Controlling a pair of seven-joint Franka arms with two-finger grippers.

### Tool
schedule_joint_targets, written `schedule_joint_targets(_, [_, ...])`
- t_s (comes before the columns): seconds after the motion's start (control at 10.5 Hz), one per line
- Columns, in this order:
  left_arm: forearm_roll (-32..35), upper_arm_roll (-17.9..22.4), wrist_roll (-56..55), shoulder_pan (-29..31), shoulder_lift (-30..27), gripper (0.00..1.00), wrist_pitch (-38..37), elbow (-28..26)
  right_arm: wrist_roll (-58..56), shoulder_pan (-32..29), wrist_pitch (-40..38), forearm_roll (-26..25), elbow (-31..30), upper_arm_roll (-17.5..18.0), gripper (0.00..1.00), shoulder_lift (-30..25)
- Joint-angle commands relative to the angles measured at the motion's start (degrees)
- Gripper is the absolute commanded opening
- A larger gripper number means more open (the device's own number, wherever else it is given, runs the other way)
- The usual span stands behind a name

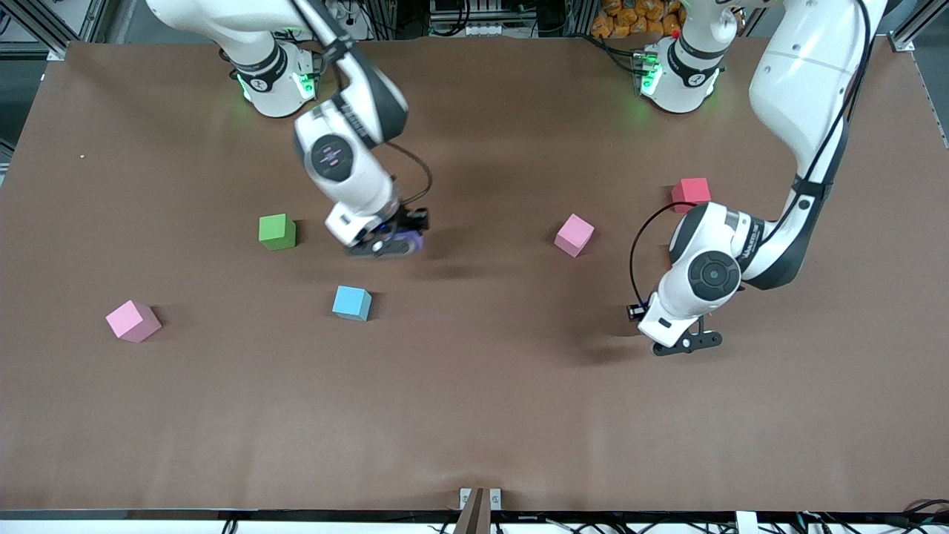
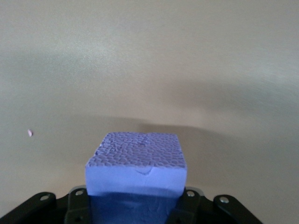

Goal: Arrange blocks into number 1
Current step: 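Place the purple cube mid-table with the right gripper while the left carries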

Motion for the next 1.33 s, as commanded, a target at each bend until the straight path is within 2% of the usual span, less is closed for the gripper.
schedule_joint_targets(0.0, [1.11,-2.59,-1.50,0.08,-3.14,0.00,-2.45,-1.19,5.58,6.24,4.80,1.29,-5.86,-0.73,0.53,-1.63])
schedule_joint_targets(0.29, [1.10,-6.54,-4.75,-0.19,-3.23,0.00,-2.81,-1.11,14.10,13.63,4.80,1.02,-6.58,-0.82,0.53,-0.49])
schedule_joint_targets(0.57, [1.10,-12.08,-9.32,-0.19,-3.84,0.00,-2.81,-2.33,15.53,16.98,5.41,0.58,-7.28,-0.82,0.55,0.65])
schedule_joint_targets(0.67, [1.10,-13.40,-9.94,-0.19,-3.94,0.00,-2.81,-3.38,15.53,16.99,5.77,0.58,-7.28,-0.82,0.63,0.66])
schedule_joint_targets(0.76, [1.10,-14.63,-10.99,-0.19,-4.02,0.00,-2.64,-4.35,15.53,16.64,5.77,0.50,-7.28,-0.91,0.97,0.48])
schedule_joint_targets(0.95, [1.36,-16.39,-13.80,-0.19,-4.02,0.00,-2.37,-4.97,15.09,13.94,5.42,0.23,-7.28,-1.26,1.00,-1.87])
schedule_joint_targets(1.14, [1.45,-16.84,-15.30,-1.41,-3.85,0.00,-1.67,-5.41,14.12,10.50,3.93,-3.36,-8.77,-1.35,1.00,-4.79])
schedule_joint_targets(1.24, [1.45,-16.93,-16.96,-2.72,-3.76,0.00,-0.88,-5.59,13.77,9.27,3.75,-3.46,-8.77,-1.35,1.00,-5.92])
